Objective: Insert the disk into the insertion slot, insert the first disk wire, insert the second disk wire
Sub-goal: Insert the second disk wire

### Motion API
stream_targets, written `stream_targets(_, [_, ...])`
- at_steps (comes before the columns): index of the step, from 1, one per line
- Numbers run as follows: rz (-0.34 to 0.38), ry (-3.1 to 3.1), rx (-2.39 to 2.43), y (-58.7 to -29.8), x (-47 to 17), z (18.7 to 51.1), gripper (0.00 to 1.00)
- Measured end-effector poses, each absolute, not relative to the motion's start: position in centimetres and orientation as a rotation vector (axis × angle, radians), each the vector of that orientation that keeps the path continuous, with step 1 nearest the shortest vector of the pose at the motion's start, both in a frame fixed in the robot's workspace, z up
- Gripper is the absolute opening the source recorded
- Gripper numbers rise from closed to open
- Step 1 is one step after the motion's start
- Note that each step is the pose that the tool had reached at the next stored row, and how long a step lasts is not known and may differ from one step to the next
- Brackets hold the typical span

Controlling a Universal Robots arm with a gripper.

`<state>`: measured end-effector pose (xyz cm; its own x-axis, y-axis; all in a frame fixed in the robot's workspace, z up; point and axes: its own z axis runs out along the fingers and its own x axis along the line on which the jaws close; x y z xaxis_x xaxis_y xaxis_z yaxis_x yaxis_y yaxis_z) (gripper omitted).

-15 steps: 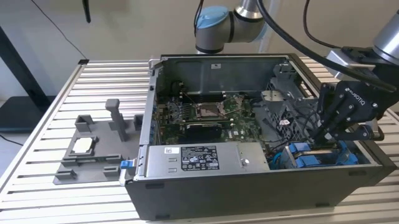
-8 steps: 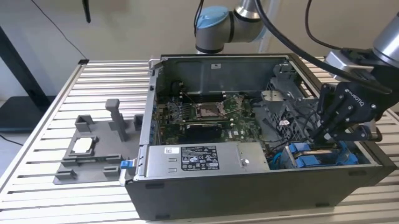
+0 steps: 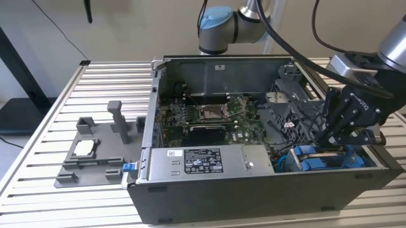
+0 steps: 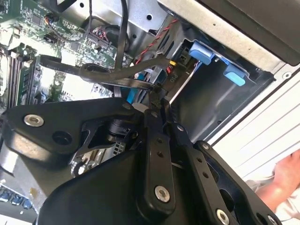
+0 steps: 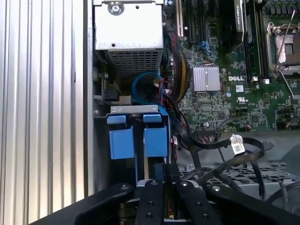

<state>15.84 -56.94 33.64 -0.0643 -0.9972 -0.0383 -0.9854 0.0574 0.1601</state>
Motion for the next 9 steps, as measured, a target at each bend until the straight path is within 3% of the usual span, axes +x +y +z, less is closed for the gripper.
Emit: stream_targets(9, [-0.22, -2.232, 2.083, -56.96, 15.86, 33.46, 0.16])
